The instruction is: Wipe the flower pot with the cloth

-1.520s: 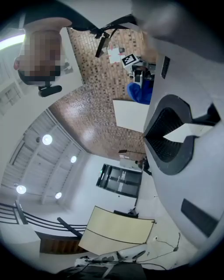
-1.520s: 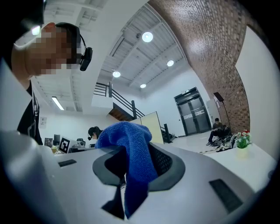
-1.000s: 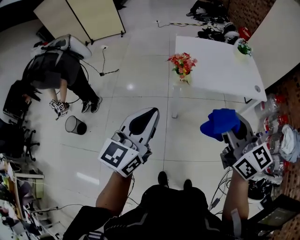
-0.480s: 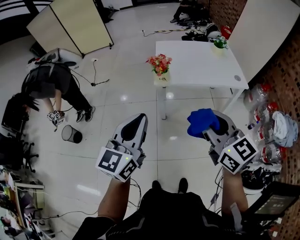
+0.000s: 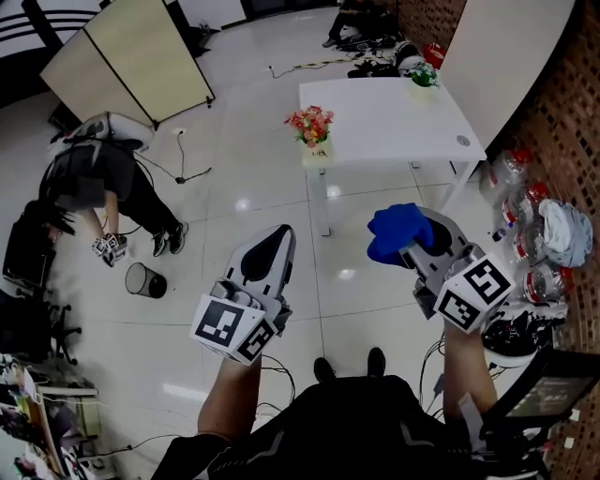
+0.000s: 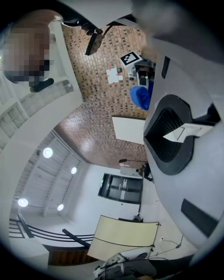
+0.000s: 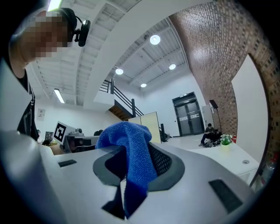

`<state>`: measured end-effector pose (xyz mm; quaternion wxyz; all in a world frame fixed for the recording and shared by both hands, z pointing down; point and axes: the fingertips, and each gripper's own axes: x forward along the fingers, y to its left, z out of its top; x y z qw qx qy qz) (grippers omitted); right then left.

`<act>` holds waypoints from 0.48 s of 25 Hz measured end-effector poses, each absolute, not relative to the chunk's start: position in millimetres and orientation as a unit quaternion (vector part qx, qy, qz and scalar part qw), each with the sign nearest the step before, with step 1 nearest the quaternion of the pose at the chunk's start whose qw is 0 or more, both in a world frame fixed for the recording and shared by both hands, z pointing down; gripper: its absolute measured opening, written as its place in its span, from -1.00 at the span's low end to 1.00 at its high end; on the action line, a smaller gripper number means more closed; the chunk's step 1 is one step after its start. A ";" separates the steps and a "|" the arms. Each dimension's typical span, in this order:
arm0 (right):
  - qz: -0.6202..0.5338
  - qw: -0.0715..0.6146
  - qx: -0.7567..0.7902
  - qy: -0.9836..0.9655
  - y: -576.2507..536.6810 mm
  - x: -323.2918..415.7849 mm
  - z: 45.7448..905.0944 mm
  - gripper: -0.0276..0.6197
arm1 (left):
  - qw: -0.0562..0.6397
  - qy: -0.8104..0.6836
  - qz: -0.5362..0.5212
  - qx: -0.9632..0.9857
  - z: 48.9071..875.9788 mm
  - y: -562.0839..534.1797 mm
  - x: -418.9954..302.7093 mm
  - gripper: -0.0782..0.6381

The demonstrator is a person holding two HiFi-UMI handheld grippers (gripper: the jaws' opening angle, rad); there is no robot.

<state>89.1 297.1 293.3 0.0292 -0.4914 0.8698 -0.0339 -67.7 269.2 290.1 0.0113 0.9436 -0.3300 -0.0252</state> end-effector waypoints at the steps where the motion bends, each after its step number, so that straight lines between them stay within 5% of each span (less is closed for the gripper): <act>1: -0.034 0.027 -0.491 0.870 297.1 88.8 293.4 -0.62 | 0.012 -0.331 -0.026 0.943 289.9 269.4 -68.5 -0.77; 12: -0.031 0.024 -0.491 0.870 320.3 82.7 289.9 -0.62 | 0.016 -0.346 -0.029 0.938 286.9 288.1 -84.6 -0.77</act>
